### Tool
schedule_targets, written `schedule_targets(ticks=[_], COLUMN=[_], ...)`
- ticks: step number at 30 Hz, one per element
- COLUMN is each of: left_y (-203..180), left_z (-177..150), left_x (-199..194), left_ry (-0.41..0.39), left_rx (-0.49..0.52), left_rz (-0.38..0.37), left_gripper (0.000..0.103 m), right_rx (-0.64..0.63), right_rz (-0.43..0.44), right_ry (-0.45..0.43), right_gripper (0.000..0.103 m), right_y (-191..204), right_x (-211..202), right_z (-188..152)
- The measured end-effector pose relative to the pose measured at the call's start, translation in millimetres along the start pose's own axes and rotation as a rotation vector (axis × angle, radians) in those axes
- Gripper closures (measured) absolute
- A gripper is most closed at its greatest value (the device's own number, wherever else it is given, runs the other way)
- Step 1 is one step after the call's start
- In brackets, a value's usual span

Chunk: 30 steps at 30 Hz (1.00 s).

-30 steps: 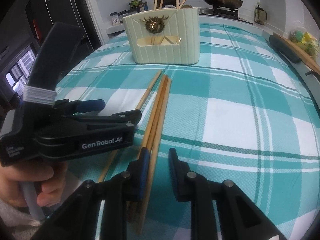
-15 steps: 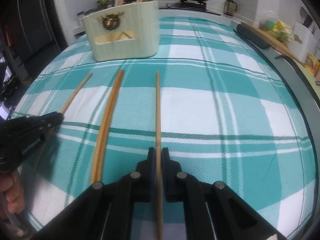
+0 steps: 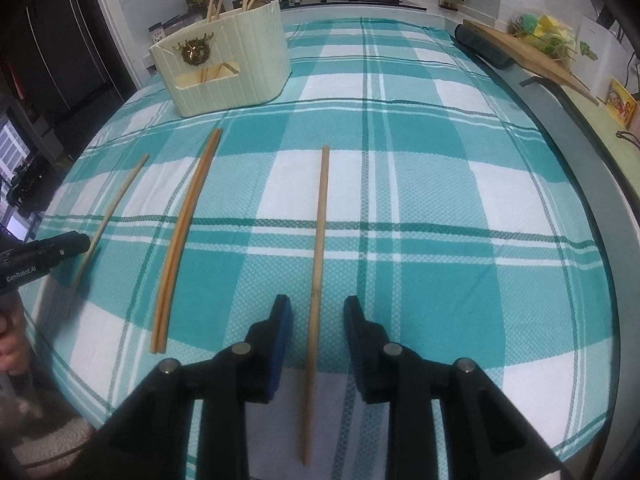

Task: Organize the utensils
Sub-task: 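Lower the right tool around a single chopstick while the left tool lowers around another, then close the right tool on its chopstick while the left tool grasps its chopstick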

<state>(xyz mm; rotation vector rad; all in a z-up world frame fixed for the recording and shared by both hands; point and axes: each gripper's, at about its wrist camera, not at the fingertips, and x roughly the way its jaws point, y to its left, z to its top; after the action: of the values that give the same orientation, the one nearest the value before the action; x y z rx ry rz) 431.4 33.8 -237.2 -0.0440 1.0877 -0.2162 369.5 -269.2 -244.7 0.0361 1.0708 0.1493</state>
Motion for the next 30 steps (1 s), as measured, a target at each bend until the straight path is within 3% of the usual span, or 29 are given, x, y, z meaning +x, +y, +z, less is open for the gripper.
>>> schedule_targets(ticks=[1,4,8,13,19,21,23,30], left_y=[0,2,9,4,-1,-2,-5,-12], left_z=[4,14,29,52,82,89,94,95], left_x=[2,14,30,43,62,65,68,52], left_ry=[0.011,0.033,0.065,0.088,0.118,0.124,0.128,0.04], left_rx=[0.015,0.036,0.022,0.073,0.116,0.117,0.123,0.104], left_rz=[-0.005,0.004,0.01,0.032,0.052,0.063,0.064,0.062], left_gripper=[0.054,0.054,0.054,0.057,0.073,0.087,0.096,0.098], right_rx=[-0.003,-0.047,-0.134,-0.161,-0.134,-0.121,-0.117,-0.065], right_rz=[0.014,0.031,-0.015,-0.036,-0.013,-0.003,-0.013,0.018], right_ry=[0.013,0.068,0.119,0.14,0.156,0.159,0.155,0.107], right_gripper=[0.075,0.075,0.075,0.075,0.075,0.076,0.091,0.096], right_y=[-2,2,13,18,13,12,11,2], right_x=[1,9,27,45,65,72,78,82], right_z=[5,19,30,44,82,96,107,125])
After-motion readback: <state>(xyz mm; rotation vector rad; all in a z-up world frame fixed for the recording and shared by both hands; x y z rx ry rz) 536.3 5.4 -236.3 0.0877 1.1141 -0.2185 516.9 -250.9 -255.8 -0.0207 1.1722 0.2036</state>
